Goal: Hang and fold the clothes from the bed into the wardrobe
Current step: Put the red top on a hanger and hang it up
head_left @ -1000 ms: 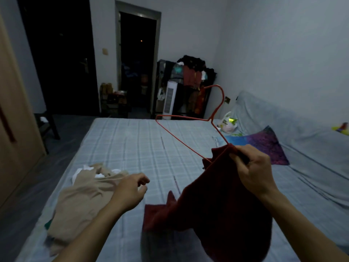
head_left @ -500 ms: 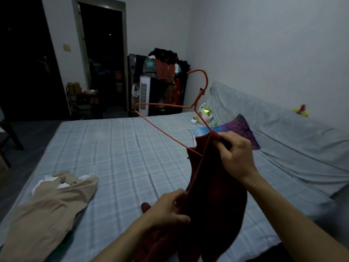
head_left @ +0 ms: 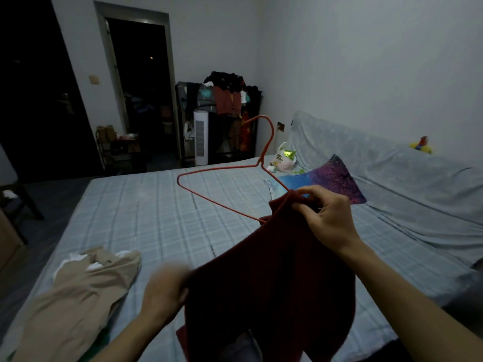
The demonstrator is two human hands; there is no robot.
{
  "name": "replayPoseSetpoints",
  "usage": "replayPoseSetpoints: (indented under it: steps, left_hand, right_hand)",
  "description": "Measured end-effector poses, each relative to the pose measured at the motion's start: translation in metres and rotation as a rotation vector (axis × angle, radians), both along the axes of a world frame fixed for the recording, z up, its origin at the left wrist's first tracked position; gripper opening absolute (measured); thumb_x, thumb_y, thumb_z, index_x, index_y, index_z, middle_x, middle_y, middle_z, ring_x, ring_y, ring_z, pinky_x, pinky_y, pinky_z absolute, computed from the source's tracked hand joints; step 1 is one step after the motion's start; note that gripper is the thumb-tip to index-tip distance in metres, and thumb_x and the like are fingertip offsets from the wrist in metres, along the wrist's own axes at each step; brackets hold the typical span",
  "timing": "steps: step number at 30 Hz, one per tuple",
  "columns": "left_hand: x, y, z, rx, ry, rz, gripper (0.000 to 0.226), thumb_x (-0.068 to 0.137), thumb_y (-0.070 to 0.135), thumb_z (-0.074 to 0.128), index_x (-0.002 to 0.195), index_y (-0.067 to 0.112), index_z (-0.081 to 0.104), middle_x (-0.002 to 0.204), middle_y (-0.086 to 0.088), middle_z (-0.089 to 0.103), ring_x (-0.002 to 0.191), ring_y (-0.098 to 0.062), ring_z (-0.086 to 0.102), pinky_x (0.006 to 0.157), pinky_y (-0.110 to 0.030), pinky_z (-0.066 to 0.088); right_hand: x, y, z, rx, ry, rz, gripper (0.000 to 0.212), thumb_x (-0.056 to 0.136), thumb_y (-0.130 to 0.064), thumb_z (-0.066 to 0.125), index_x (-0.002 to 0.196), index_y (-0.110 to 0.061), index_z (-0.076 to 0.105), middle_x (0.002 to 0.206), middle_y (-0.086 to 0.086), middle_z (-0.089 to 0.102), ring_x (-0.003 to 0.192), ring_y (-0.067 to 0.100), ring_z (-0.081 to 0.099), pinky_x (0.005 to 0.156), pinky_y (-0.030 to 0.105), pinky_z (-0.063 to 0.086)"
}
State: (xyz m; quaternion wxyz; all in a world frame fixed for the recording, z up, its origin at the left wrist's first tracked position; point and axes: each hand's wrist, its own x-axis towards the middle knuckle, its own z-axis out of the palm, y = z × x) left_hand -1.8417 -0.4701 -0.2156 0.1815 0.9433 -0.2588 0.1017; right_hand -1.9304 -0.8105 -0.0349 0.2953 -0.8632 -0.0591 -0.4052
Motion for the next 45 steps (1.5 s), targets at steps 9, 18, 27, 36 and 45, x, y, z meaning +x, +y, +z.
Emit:
replayPoseSetpoints:
  steps: [9, 18, 27, 36, 45]
  left_hand:
    - [0.031, 0.046, 0.073, -0.373, -0.179, 0.291, 0.042, 0.071, 0.005, 0.078, 0.107, 0.012, 0.057, 0.093, -0.006, 0.062, 0.072, -0.028, 0.063, 0.065, -0.039, 0.052]
    - [0.036, 0.061, 0.151, -0.434, -0.362, 0.270, 0.014, 0.079, 0.008, 0.075, 0.084, 0.017, 0.065, 0.075, 0.001, 0.069, 0.063, -0.016, 0.063, 0.063, -0.031, 0.050]
    - [0.029, 0.057, 0.222, -0.467, -0.425, 0.039, 0.019, 0.081, -0.002, 0.070, 0.089, 0.015, 0.069, 0.082, 0.005, 0.070, 0.078, -0.008, 0.067, 0.074, -0.030, 0.058]
    - [0.032, 0.062, 0.251, -0.605, -0.003, -0.218, 0.011, 0.085, -0.001, 0.072, 0.090, 0.008, 0.072, 0.082, -0.004, 0.073, 0.081, -0.020, 0.073, 0.071, -0.033, 0.062]
    - [0.029, 0.053, 0.234, -0.575, 0.093, -0.180, 0.013, 0.088, 0.000, 0.068, 0.089, 0.013, 0.071, 0.086, -0.002, 0.070, 0.085, -0.017, 0.071, 0.060, -0.038, 0.062]
  right_hand:
    - [0.003, -0.012, -0.014, -0.076, 0.030, 0.089, 0.022, 0.078, -0.004, 0.079, 0.095, -0.017, 0.074, 0.088, -0.014, 0.070, 0.080, -0.002, 0.066, 0.075, 0.008, 0.047]
    - [0.005, -0.008, -0.020, -0.137, 0.072, 0.178, 0.026, 0.078, -0.003, 0.079, 0.100, -0.018, 0.076, 0.092, -0.010, 0.073, 0.085, 0.000, 0.069, 0.077, 0.027, 0.055]
    - [0.007, 0.010, -0.012, -0.080, 0.073, 0.358, 0.020, 0.080, -0.016, 0.072, 0.099, -0.022, 0.076, 0.092, -0.014, 0.075, 0.085, 0.002, 0.071, 0.077, 0.027, 0.056]
    - [-0.007, -0.016, 0.015, 0.077, 0.129, 0.523, 0.030, 0.080, -0.011, 0.071, 0.101, -0.032, 0.076, 0.095, -0.007, 0.077, 0.087, 0.014, 0.074, 0.081, 0.023, 0.056]
    - [-0.023, -0.060, 0.045, 0.051, 0.201, 0.515, 0.029, 0.079, -0.010, 0.070, 0.100, -0.029, 0.077, 0.096, -0.002, 0.077, 0.087, 0.017, 0.074, 0.083, 0.024, 0.056]
